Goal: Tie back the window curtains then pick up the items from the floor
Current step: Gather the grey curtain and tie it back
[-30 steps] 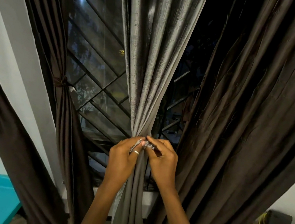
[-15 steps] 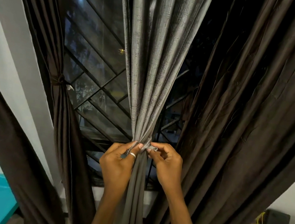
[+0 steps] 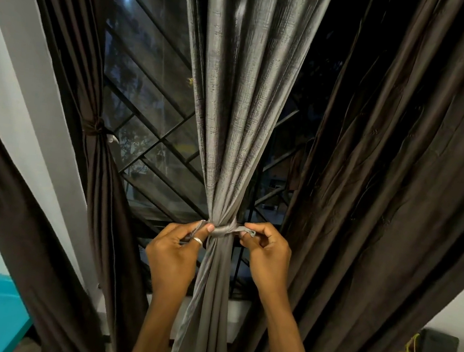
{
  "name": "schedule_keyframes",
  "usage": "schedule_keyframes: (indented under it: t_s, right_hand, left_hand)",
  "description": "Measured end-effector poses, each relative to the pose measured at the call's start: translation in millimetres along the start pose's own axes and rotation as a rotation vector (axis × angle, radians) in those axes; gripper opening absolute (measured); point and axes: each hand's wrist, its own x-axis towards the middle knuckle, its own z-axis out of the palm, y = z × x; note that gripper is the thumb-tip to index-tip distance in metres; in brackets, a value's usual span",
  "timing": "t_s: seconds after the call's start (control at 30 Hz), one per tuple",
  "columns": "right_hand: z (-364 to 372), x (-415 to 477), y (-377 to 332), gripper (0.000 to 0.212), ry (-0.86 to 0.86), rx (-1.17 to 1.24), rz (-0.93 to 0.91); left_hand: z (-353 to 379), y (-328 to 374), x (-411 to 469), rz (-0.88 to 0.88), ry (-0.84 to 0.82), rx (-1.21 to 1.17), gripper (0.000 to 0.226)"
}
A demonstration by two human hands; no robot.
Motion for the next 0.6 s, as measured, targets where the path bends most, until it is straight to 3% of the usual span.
schedule_keyframes:
  t_s: [0.33, 0.6]
  right_hand:
    - [7.0, -2.8, 1.6, 0.018, 0.035, 0.066, 0.131]
    - [6.0, -2.3, 6.0, 0.033, 0.023, 0.129, 0.235]
  left_hand:
    - [7.9, 2.7, -1.2, -0.113, -0.096, -0.051, 0.017]
    - [14.5, 3.7, -3.5, -0.176, -0.141, -0.084, 0.016]
